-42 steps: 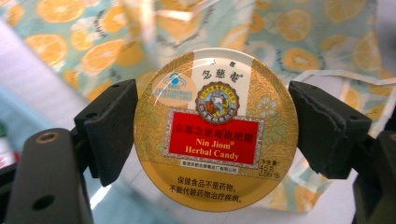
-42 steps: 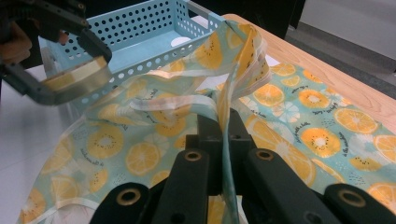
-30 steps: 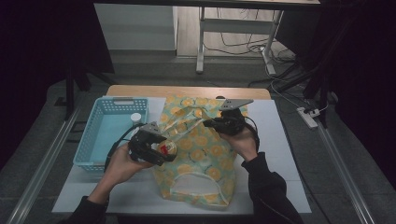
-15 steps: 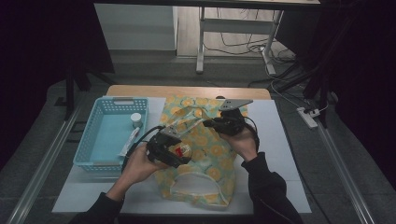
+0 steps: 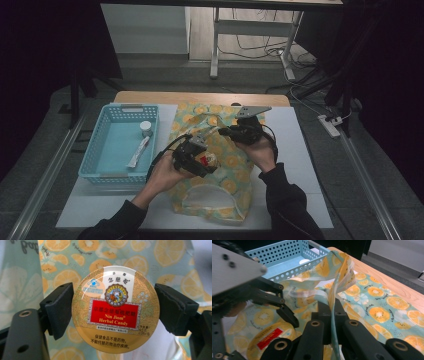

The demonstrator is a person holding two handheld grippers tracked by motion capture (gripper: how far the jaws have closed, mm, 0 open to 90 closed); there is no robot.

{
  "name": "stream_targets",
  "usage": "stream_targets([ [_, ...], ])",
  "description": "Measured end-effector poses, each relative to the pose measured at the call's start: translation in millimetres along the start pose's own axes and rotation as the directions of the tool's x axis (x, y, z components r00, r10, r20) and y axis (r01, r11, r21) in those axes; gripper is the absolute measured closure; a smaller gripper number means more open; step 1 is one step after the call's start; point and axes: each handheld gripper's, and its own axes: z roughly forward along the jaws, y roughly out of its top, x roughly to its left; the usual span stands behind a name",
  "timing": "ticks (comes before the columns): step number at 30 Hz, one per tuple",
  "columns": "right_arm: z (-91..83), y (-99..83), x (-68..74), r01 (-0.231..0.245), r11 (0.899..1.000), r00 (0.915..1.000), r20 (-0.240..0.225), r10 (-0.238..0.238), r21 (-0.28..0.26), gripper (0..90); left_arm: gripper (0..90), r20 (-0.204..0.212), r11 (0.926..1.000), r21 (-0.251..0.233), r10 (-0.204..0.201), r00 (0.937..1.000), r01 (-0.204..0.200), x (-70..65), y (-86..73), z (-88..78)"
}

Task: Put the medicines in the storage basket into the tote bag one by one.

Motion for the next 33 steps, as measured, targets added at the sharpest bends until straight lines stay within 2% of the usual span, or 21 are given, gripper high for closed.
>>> stream_targets([
  [9,3.6,-6.1,-8.5,-0.013,1.000,0.9996,0.025,0.013,0.008,89.5,20.7,-0.013,0.9992,0.006,-0.039,0.9992,0.039,15.4,9.3,18.7],
  [15,3.2,-7.5,-11.4,-0.019,1.000,0.9992,0.035,0.019,-0.001,89.5,20.7,-0.041,0.9988,0.032,-0.035,0.9985,0.036,20.9,15.6,31.7],
  [24,7.3,-11.5,-15.0,-0.024,1.000,0.9984,0.051,0.024,0.010,89.5,20.7,-0.089,0.9986,0.043,-0.027,0.9956,0.031,29.7,19.1,50.6],
  [33,9.9,-14.4,-16.8,-0.021,1.000,0.9979,0.061,0.021,0.007,89.5,20.6,-0.102,0.9978,0.055,-0.030,0.9943,0.036,36.5,22.4,68.4],
])
